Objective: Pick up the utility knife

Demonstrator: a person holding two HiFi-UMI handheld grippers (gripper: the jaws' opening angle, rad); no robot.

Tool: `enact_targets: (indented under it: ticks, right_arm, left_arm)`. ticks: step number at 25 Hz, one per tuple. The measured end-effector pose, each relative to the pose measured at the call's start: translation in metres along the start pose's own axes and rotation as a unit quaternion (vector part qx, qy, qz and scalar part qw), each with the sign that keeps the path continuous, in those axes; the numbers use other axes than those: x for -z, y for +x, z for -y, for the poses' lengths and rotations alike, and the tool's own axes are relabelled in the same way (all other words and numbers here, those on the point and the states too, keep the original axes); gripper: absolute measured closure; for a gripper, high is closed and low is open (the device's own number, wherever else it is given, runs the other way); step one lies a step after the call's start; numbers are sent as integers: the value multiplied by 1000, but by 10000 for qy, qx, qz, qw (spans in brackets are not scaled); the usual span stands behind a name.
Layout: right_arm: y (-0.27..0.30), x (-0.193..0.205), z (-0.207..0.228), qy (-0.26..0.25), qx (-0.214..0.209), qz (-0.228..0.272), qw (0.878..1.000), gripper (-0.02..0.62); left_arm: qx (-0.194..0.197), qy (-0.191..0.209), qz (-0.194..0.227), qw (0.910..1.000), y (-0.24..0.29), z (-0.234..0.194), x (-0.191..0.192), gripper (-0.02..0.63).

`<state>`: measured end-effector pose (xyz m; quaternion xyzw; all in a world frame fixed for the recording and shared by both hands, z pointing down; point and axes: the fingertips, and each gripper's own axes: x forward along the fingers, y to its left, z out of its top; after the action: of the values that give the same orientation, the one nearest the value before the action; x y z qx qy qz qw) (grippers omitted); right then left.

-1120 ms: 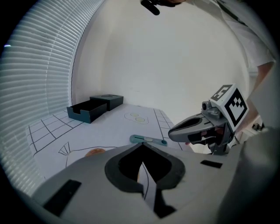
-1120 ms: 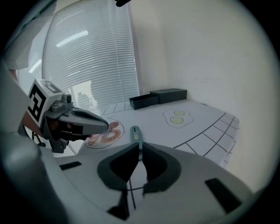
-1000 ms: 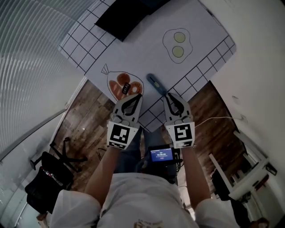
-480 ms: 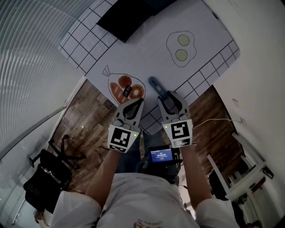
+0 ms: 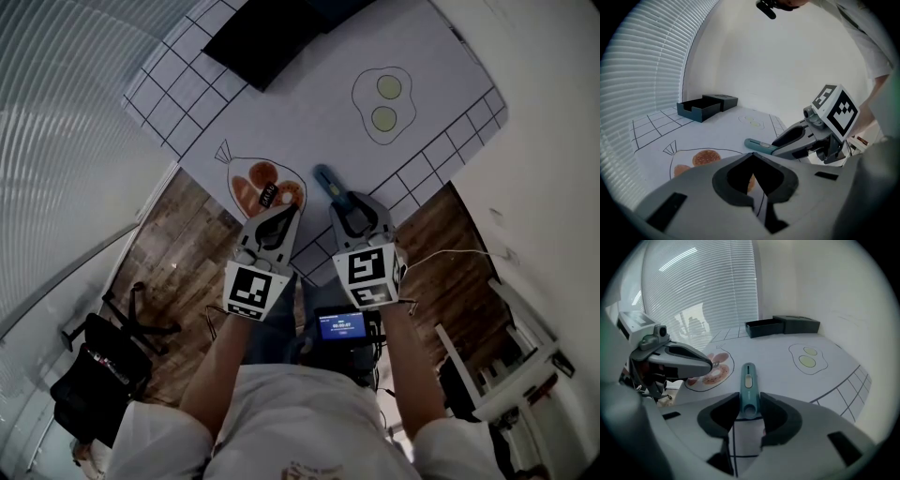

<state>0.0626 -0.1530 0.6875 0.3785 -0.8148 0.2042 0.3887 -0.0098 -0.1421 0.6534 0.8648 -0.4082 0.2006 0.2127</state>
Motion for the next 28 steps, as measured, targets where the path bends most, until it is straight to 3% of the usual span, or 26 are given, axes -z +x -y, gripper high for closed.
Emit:
enact_targets:
  ticks: [5, 11, 28]
  right_arm:
    - [1, 0, 2, -13, -29, -91, 10000, 459]
    - [-5, -3, -1, 451, -104, 45, 9989, 460]
    - [-51, -14, -7, 577, 238, 513, 9967, 460]
  left_arm:
    - [28, 3, -22, 10000, 0, 1, 1, 600]
    - [10, 47, -12, 10000, -5, 0, 0, 600]
    - [-37, 269, 321, 9991, -22, 6, -26, 600]
